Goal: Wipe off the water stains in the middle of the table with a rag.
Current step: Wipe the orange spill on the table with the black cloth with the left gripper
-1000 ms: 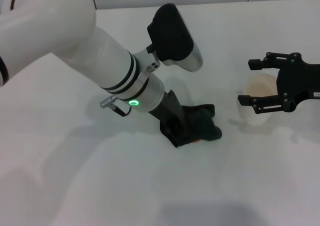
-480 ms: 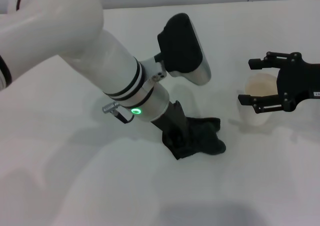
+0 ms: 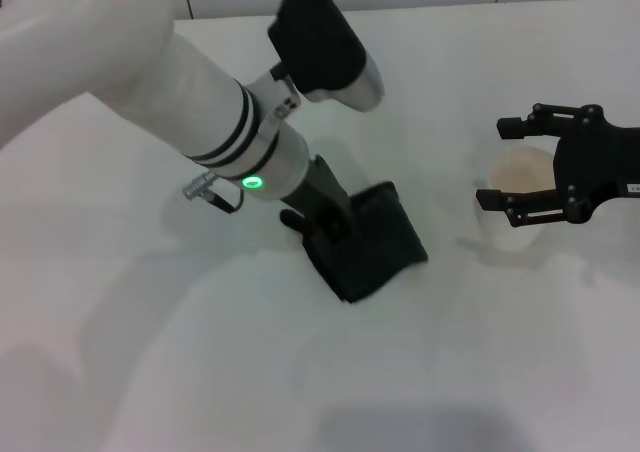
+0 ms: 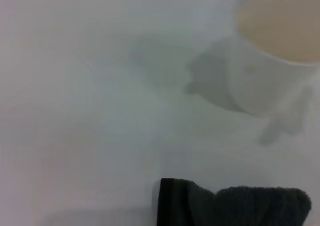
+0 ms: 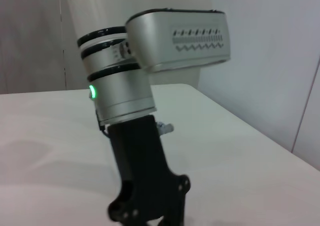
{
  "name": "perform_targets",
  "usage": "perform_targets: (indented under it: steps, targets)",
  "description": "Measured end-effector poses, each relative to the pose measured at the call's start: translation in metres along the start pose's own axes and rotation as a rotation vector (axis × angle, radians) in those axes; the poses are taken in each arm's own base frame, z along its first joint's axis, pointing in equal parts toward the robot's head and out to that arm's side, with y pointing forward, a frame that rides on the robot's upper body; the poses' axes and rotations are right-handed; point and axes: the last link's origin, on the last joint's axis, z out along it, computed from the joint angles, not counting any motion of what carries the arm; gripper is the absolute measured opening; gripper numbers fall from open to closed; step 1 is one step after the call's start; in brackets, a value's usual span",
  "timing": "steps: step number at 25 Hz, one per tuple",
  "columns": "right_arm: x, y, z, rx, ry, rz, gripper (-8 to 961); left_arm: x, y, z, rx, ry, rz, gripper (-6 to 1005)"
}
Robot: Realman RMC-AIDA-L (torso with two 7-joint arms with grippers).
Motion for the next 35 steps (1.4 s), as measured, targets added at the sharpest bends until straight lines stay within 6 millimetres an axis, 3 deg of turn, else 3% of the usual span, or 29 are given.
perform_targets:
  steps: [9, 16, 24, 26, 35]
  targets:
    - [0.0, 0.0, 0.0, 0.0, 0.0, 0.0, 860, -0.005, -0.036, -0.01, 0.156, 0.058, -0.21, 78]
    - [0.0, 0.0, 0.0, 0.0, 0.0, 0.0, 859, -0.008, -0.042, -0.013, 0.165, 0.074, -0.252, 86]
    - [0.0, 0.0, 0.0, 0.0, 0.0, 0.0, 859, -0.003, -0.025, -0.006, 0.086, 0.069, -0.129, 94]
    - [0.0, 0.0, 0.0, 0.0, 0.0, 0.0, 859, 0.004, -0.008, -0.004, 0.008, 0.07, -0.024, 97]
    - [0.0, -0.001, 0.0, 0.005, 0.002, 0.001, 859, 0.009, 0.022, -0.007, -0.141, 0.057, 0.132, 107]
